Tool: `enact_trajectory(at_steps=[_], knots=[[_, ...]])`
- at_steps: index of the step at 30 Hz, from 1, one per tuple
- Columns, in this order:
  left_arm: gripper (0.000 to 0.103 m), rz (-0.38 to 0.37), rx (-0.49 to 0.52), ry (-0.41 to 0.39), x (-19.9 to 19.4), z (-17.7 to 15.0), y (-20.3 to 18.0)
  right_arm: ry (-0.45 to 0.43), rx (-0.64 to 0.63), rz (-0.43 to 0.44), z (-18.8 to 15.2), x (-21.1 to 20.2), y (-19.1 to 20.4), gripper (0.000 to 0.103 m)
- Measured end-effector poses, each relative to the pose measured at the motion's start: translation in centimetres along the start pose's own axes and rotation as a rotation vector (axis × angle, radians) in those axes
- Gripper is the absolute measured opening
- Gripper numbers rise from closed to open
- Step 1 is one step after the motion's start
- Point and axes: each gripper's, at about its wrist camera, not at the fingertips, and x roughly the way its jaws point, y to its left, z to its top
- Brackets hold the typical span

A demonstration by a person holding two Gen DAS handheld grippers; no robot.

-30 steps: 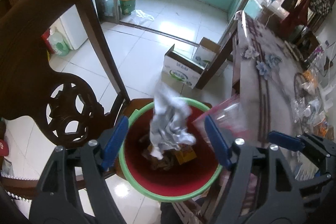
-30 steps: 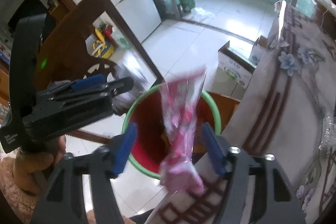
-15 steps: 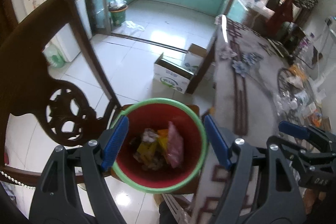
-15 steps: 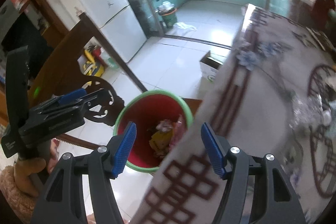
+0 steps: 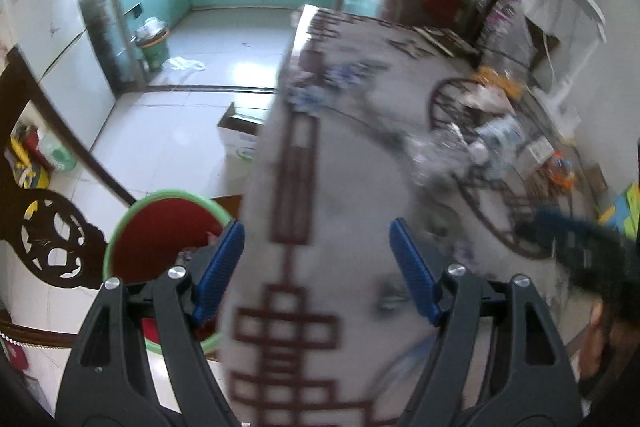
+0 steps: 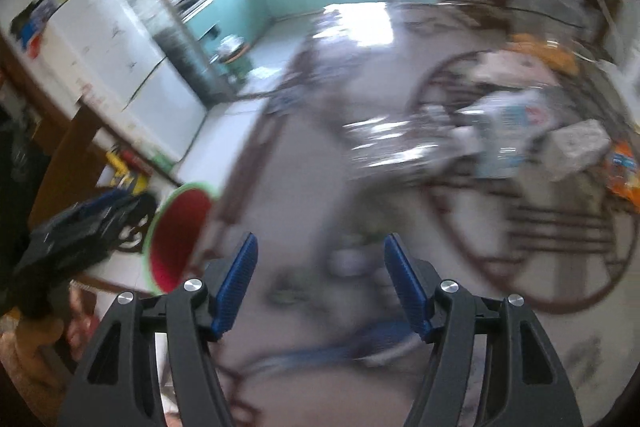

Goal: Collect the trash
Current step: 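Grasp a clear wrapper with the left tool while the right grasps a milk pouch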

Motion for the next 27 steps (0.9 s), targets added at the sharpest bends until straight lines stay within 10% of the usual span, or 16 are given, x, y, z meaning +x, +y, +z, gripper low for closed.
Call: enact_trajectory(at_steps=[7, 15, 19, 27], knots=[[0.072, -0.005, 0.031, 0.031, 0.9, -1.1, -7.4, 0.021, 0.117, -0.043, 4.2, 3.4, -10.9, 0.064], [0.072, 0.031, 0.057, 0.057, 1.9, -1.0, -12.0, 0.151, 0.153, 0.002, 5.8, 9.7, -14.5, 0.070], [0.074, 0.051, 0.090, 0.063, 3.1, 0.4, -13.1, 0.190, 0.141, 0.074, 6.0, 10.6, -15.0, 0.034], [0.086, 0.057, 0.292, 0.040, 8.4, 6.2, -15.2, 0.133, 0.089, 0.165, 5.2, 7.3, -15.8, 0.017]])
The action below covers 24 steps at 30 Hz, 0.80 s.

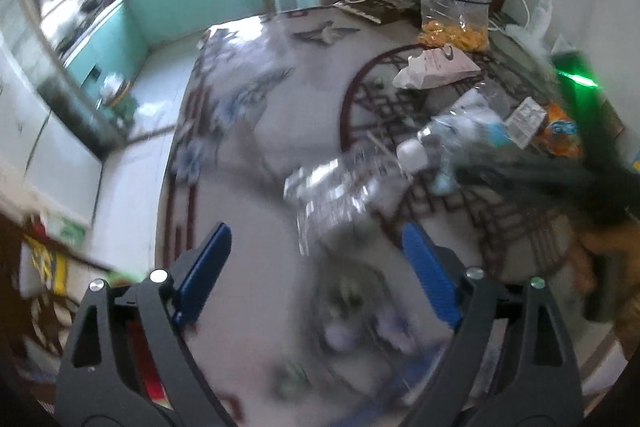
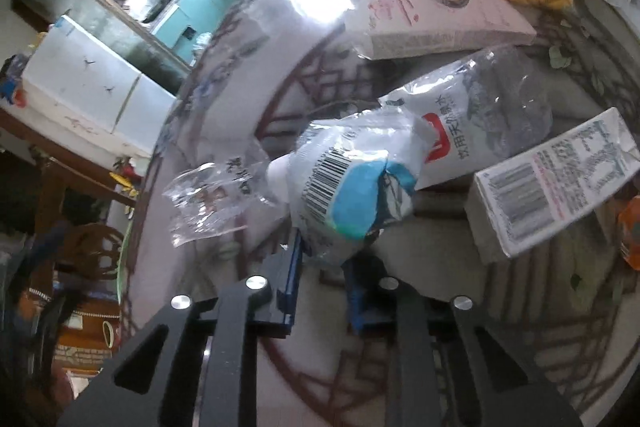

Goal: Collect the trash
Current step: 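Grasp a clear wrapper with the left tool while the right grasps a milk pouch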

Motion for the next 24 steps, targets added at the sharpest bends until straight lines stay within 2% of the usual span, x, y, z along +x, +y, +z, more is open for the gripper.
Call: enact_trajectory(at_steps=[4, 9, 13, 15, 16, 19, 22, 24], knots=[[0.086, -0.055, 0.092, 0.046, 5.0, 2.6, -0.3, -0.040, 0.011, 0.024, -1.2, -1.9, -0.2, 0.016], [0.086, -0.111, 0.200, 0.121, 10.1, 3.4, -1.8, -0.014, 0.075, 0.077, -1.9, -2.0, -1.1, 0.017], [0.086, -0.137, 0.189, 0.159, 12.4, 3.2, -2.2, -0.008, 0.087, 0.073, -1.9, -1.9, -1.0, 0.018], [0.076, -0.151, 0.158, 0.169, 13.3, 2.8, -2.1, -0.020, 0.083, 0.071, -1.6, -2.1, -0.8, 0.018], [0.065, -0.157, 0.146, 0.178, 13.6, 2.6, -2.1, -0.025, 0.076, 0.069, -1.6, -2.4, -0.7, 0.018], [0.059, -0.165, 0.101, 0.147, 13.4, 2.3, -2.2, -0.038, 0.045, 0.061, -1.2, -3.0, 0.2, 0.018], [0.040, -0.163, 0.075, 0.122, 11.9, 2.1, -2.2, -0.050, -0.004, 0.063, -0.7, -3.9, 1.8, 0.018], [0.040, -0.151, 0.020, 0.076, 9.3, 1.9, -1.2, -0.061, -0.043, 0.067, -0.5, -4.8, 3.0, 0.018]])
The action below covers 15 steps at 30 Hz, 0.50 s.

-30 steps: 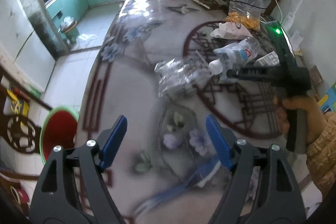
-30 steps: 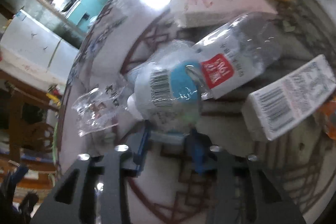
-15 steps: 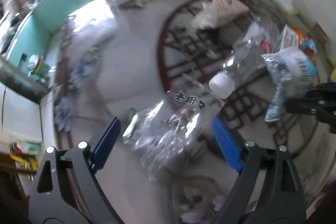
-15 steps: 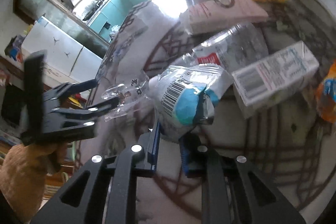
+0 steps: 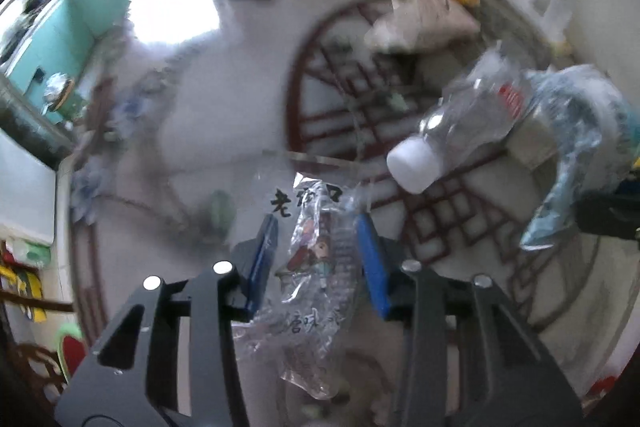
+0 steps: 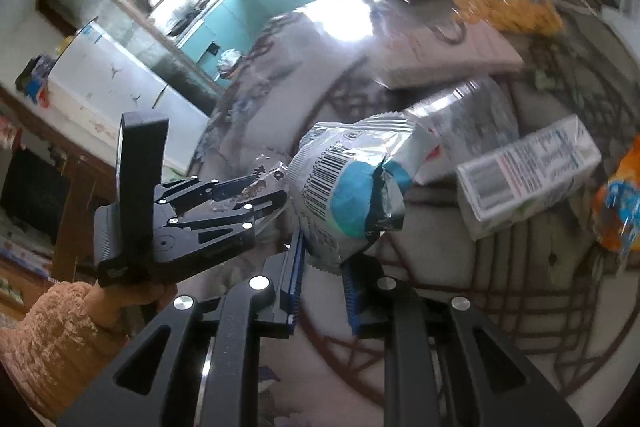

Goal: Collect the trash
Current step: 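Grasp a clear wrapper with the left tool while the right grasps a milk pouch, then carry the wrapper and milk pouch over the red bucket and open both tools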

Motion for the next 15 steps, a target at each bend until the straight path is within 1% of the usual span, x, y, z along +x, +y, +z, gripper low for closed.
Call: enact_trajectory(at_steps=[2, 3, 4, 5, 7, 9, 11, 12, 15], knots=[[0.039, -0.002, -0.055, -0.046, -2.7, -0.5, 0.4, -0.015, -0.027, 0.004, 0.3, -0.7, 1.0, 0.018], [0.039, -0.002, -0.088, -0.079, -4.8, -1.3, 0.7, -0.029, -0.046, 0.005, 0.4, -1.2, 1.9, 0.018], [0.039, 0.001, -0.102, -0.096, -6.0, -1.8, 0.9, -0.037, -0.057, 0.006, 0.4, -1.5, 2.5, 0.018], [0.039, 0.011, -0.131, -0.131, -8.2, -2.8, 1.2, -0.050, -0.074, 0.009, 0.5, -1.9, 3.3, 0.018], [0.039, 0.022, -0.177, -0.168, -10.8, -3.9, 1.6, -0.077, -0.102, 0.004, 0.7, -2.3, 4.8, 0.018], [0.039, 0.041, -0.240, -0.204, -13.5, -5.8, 2.3, -0.113, -0.142, -0.015, 0.6, -2.6, 6.6, 0.018], [0.039, 0.055, -0.306, -0.225, -15.7, -7.9, 3.3, -0.138, -0.189, -0.026, 0.4, -2.6, 8.5, 0.018], [0.039, 0.060, -0.330, -0.233, -16.4, -8.5, 3.9, -0.147, -0.213, -0.022, 0.2, -2.4, 9.8, 0.018], [0.039, 0.094, -0.388, -0.258, -18.4, -10.7, 5.0, -0.144, -0.259, -0.004, 0.0, -1.6, 12.0, 0.018]])
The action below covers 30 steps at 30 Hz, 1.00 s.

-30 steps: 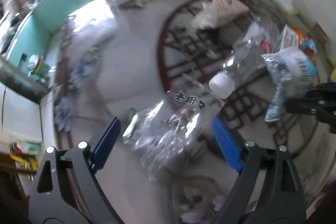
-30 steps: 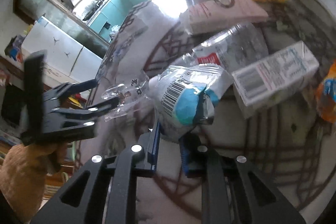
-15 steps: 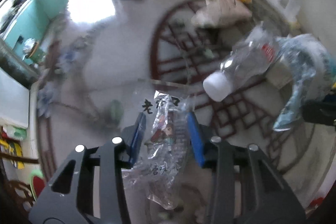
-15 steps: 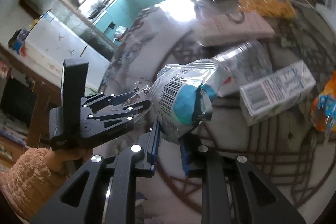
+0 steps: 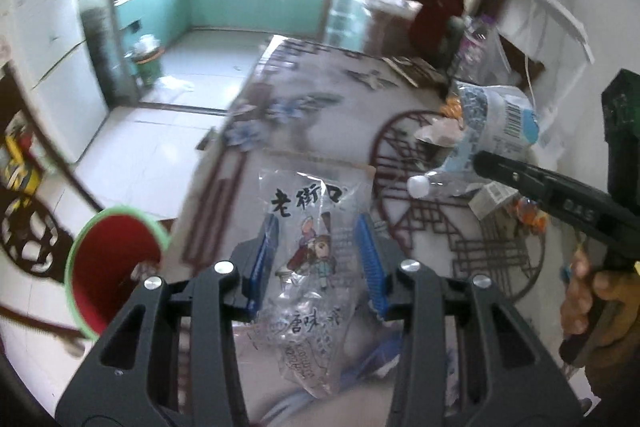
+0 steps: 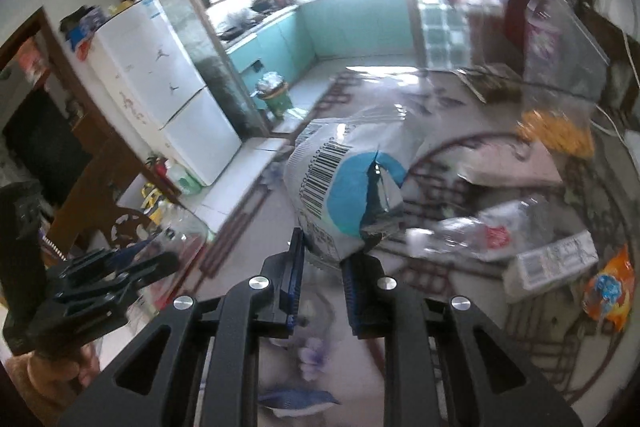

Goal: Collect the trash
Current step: 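Carry the wrapper and milk pouch over the red bucket and open both tools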

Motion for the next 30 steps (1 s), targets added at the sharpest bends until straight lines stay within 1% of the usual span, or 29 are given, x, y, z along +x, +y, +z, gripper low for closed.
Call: enact_trajectory(at_steps=[8, 12, 15, 17, 21, 24, 27, 30], knots=[[0.039, 0.115, -0.149, -0.052, -5.9, -3.3, 5.4, 0.088, -0.148, 0.108, -0.9, 4.1, 8.2, 0.018], [0.039, 0.154, -0.220, -0.067, -8.0, -4.6, 8.2, 0.108, -0.212, 0.164, -1.3, 5.2, 12.4, 0.018], [0.039, 0.167, -0.264, -0.072, -8.8, -5.2, 10.0, 0.117, -0.236, 0.186, -1.9, 5.7, 14.4, 0.018], [0.039, 0.163, -0.283, -0.071, -9.1, -5.6, 11.0, 0.119, -0.251, 0.193, -2.2, 5.9, 15.5, 0.018], [0.039, 0.146, -0.282, -0.078, -9.3, -5.8, 12.4, 0.122, -0.262, 0.183, -2.4, 6.7, 16.9, 0.018], [0.038, 0.111, -0.271, -0.082, -8.9, -5.3, 13.4, 0.113, -0.243, 0.165, -2.4, 6.7, 17.4, 0.016], [0.038, 0.058, -0.253, -0.072, -8.0, -4.4, 14.5, 0.097, -0.239, 0.137, -2.5, 6.2, 18.0, 0.016], [0.034, 0.007, -0.231, -0.056, -6.8, -3.6, 15.3, 0.079, -0.236, 0.092, -2.7, 6.1, 18.6, 0.015]])
